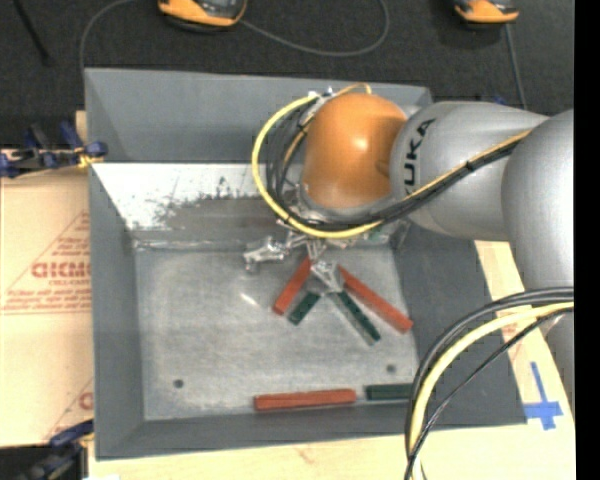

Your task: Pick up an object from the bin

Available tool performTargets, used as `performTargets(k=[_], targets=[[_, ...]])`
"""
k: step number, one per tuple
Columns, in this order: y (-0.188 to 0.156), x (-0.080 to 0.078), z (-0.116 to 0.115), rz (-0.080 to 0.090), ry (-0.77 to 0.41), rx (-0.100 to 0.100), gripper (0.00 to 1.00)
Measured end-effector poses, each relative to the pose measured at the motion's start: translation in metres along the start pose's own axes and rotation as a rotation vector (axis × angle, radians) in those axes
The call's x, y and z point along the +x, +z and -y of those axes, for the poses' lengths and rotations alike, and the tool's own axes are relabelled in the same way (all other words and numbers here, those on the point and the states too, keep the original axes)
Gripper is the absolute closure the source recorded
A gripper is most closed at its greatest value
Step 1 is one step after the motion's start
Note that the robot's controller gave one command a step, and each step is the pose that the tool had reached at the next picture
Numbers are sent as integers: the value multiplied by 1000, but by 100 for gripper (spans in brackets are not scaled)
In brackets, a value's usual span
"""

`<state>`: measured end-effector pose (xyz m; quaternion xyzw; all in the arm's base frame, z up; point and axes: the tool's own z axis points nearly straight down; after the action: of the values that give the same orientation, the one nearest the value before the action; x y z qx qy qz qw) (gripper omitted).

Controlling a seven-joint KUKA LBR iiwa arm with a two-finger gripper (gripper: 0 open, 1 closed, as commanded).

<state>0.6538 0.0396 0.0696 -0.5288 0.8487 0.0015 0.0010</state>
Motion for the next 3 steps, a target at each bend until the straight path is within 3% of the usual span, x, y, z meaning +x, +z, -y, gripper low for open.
performTargets(k=[1,2,3], targets=[[-4,-1,2,2,5,6,100],[-75,45,-2,-1,-8,8,100],[-70,43,-5,-2,-10,0,0]])
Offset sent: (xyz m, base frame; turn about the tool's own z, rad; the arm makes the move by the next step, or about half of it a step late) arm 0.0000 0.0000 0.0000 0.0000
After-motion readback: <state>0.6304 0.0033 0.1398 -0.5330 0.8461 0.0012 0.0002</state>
